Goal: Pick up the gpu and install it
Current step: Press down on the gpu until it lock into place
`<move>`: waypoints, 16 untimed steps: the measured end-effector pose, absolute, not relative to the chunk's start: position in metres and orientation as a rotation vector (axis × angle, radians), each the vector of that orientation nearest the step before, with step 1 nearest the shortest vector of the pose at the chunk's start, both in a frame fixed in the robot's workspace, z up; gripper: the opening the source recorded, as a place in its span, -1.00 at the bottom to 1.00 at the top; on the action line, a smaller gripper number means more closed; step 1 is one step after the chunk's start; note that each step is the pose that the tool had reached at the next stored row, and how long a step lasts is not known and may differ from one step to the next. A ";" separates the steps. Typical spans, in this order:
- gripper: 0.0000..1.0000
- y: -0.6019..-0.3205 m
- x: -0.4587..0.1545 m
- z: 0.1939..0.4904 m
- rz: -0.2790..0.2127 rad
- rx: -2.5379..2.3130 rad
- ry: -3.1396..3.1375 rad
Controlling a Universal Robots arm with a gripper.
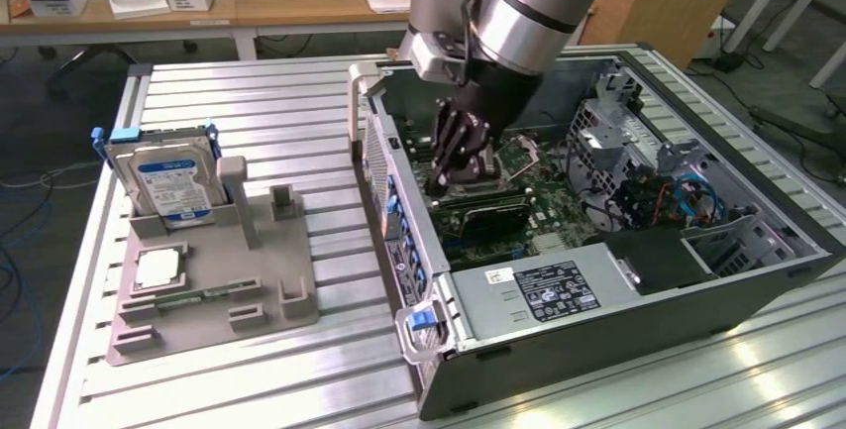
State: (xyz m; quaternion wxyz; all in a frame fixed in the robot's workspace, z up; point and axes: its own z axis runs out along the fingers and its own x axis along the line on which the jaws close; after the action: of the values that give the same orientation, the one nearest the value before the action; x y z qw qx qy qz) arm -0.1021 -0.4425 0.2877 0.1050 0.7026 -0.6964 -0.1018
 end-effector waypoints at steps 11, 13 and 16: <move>-0.80 -0.436 -0.107 0.286 -0.324 2.057 -2.038; -0.80 -0.436 -0.108 0.285 -0.324 2.056 -2.038; -0.80 -0.436 -0.109 0.285 -0.324 2.056 -2.038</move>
State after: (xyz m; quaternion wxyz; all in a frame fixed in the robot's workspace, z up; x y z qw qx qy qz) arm -0.1093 -0.4358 0.2849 0.1141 0.7013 -0.6950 -0.1104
